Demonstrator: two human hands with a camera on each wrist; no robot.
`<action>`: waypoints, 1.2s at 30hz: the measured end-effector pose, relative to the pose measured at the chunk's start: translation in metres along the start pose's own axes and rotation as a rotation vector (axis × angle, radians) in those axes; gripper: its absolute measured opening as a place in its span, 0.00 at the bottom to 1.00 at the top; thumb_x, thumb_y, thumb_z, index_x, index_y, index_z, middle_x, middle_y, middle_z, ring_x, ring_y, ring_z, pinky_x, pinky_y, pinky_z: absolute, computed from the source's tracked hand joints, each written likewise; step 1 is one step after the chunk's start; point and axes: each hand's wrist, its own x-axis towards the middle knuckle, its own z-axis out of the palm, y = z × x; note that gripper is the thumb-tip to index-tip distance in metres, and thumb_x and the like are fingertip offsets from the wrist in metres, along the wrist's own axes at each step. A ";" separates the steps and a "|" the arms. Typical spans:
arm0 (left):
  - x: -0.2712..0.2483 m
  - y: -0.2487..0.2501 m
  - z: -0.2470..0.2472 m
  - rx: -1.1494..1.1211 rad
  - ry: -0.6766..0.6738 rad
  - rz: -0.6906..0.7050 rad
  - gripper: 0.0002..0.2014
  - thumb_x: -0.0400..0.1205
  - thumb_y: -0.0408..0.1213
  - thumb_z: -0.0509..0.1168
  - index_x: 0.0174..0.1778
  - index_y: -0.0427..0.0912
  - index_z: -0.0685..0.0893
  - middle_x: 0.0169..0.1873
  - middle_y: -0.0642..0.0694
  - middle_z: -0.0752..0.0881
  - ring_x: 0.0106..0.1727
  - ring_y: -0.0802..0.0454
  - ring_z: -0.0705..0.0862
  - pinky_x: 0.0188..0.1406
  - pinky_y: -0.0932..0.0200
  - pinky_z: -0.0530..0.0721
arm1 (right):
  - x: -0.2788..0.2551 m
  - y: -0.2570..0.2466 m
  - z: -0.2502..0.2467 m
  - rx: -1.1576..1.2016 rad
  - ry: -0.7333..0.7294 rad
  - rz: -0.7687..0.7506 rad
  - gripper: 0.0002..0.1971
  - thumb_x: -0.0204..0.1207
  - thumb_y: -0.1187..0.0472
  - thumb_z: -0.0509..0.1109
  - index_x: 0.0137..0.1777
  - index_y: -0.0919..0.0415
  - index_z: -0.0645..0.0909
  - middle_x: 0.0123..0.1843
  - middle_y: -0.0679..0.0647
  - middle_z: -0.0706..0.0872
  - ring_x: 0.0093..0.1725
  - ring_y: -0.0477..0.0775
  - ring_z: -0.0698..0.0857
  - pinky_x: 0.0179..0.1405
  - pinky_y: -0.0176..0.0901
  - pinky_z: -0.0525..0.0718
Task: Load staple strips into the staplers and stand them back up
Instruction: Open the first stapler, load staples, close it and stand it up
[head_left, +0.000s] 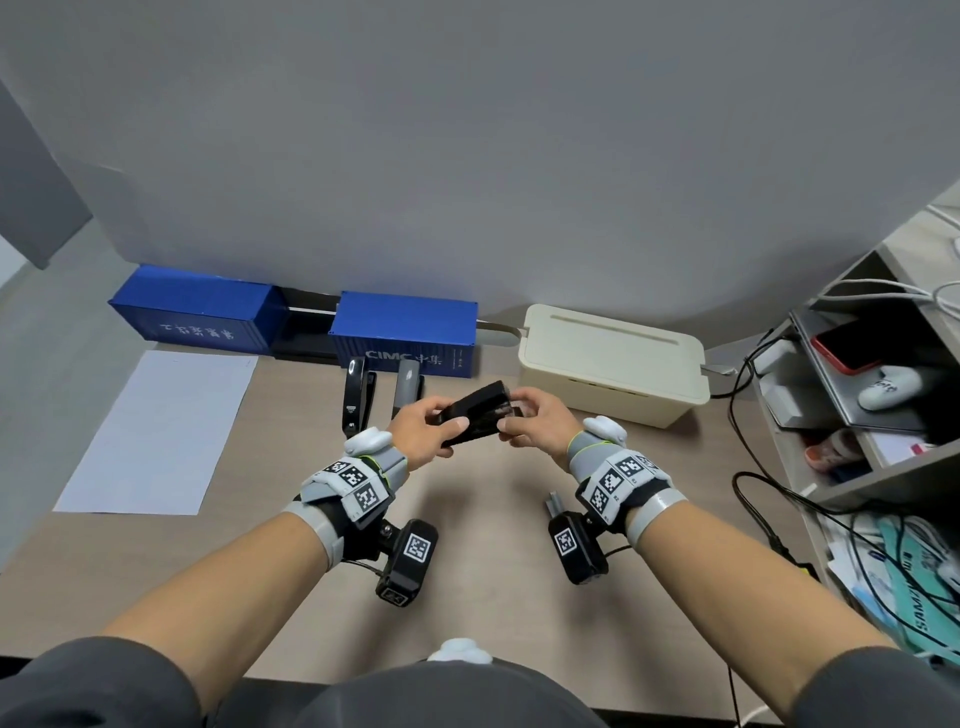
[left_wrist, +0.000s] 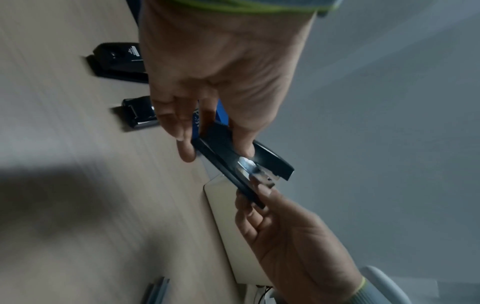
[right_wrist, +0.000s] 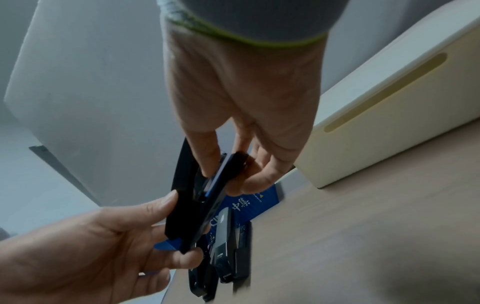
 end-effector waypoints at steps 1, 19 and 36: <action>0.001 0.000 0.000 -0.012 0.004 -0.011 0.16 0.82 0.35 0.71 0.66 0.40 0.83 0.54 0.36 0.86 0.45 0.42 0.87 0.19 0.75 0.75 | 0.002 -0.001 0.000 0.045 0.006 0.015 0.23 0.73 0.66 0.74 0.67 0.61 0.74 0.53 0.61 0.87 0.43 0.59 0.89 0.45 0.47 0.87; 0.054 -0.004 0.010 0.224 -0.059 -0.087 0.18 0.71 0.44 0.78 0.55 0.50 0.82 0.45 0.48 0.90 0.40 0.50 0.88 0.37 0.60 0.82 | 0.074 0.007 0.015 0.065 0.053 0.129 0.26 0.78 0.52 0.71 0.73 0.58 0.69 0.60 0.66 0.86 0.47 0.60 0.88 0.44 0.48 0.87; 0.137 -0.034 0.052 0.219 0.195 -0.472 0.25 0.77 0.52 0.72 0.63 0.41 0.77 0.47 0.41 0.85 0.43 0.41 0.82 0.42 0.56 0.76 | 0.077 0.072 -0.039 0.079 0.163 0.379 0.02 0.81 0.67 0.65 0.47 0.62 0.78 0.34 0.59 0.81 0.15 0.40 0.79 0.12 0.29 0.71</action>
